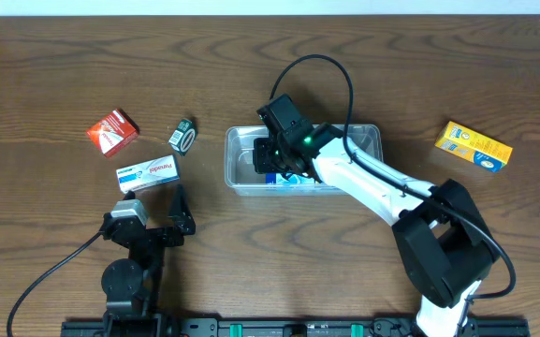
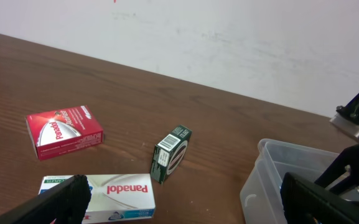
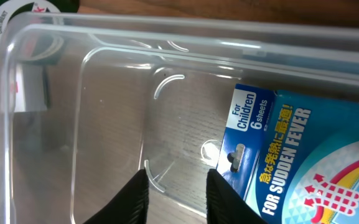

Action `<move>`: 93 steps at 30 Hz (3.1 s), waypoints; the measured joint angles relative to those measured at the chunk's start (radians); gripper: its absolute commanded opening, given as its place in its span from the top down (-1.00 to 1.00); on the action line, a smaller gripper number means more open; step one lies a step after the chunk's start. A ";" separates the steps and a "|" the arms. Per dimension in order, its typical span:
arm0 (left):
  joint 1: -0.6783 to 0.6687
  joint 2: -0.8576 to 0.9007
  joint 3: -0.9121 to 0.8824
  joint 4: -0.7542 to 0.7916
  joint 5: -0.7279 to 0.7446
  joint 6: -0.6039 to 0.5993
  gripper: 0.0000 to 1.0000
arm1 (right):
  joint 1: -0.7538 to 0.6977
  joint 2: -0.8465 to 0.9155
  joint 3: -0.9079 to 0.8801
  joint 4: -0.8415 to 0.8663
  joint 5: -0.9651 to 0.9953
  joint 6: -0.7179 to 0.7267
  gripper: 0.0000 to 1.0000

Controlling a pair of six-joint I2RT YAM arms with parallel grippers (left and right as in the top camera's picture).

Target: Pack container

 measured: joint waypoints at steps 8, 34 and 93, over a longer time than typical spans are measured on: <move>0.000 0.000 0.000 0.000 0.000 0.000 -0.96 | 0.000 0.057 0.000 0.002 0.002 0.011 0.20; 0.000 0.000 0.000 0.000 0.000 0.000 -0.96 | 0.000 0.058 0.000 -0.002 0.012 0.024 -0.61; 0.000 0.000 0.000 0.000 0.000 0.000 -0.96 | -0.864 -0.131 0.567 -0.954 0.105 -0.306 -0.99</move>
